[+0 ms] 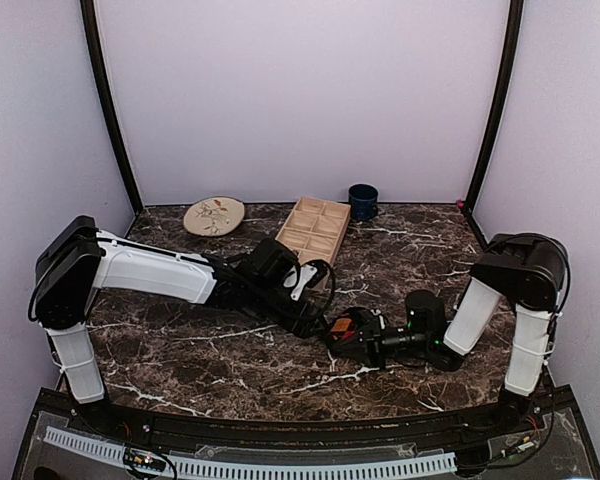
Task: Roll the socks
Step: Roll the sock at the center of the board.
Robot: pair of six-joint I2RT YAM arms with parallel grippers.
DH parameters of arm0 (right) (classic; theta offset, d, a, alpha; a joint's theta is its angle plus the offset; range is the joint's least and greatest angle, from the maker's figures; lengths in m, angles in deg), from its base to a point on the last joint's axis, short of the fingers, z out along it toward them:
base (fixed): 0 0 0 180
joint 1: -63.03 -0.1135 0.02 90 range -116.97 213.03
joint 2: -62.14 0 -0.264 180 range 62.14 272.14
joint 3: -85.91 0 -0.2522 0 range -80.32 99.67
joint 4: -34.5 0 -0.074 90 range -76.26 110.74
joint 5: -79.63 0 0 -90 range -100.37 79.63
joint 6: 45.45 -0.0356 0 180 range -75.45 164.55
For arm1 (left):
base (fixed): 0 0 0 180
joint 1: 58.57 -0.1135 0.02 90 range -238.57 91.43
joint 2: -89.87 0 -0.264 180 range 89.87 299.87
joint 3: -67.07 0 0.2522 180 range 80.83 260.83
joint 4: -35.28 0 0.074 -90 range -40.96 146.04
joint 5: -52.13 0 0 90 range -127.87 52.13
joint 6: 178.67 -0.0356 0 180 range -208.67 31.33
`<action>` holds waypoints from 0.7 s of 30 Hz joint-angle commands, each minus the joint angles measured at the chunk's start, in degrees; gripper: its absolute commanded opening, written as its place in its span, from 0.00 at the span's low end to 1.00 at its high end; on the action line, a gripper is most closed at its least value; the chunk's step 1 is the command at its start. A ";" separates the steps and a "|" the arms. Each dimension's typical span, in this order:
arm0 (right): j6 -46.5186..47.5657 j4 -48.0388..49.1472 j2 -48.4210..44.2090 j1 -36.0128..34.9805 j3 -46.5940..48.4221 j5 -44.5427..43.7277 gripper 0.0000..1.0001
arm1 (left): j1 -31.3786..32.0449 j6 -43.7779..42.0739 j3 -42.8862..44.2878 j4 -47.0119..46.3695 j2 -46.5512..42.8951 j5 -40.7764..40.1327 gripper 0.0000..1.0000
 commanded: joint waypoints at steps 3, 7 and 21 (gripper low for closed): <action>-2.67 4.32 0.61 1.80 -1.53 1.38 0.08 | 0.73 -2.38 0.65 1.21 0.11 0.47 0.67; -2.99 3.60 0.30 2.38 -1.45 1.97 0.08 | 1.04 -3.22 0.72 1.67 0.91 -0.39 0.67; -3.29 2.14 0.99 2.76 -0.26 3.65 0.07 | 1.18 -4.89 4.98 2.76 5.08 -2.00 0.67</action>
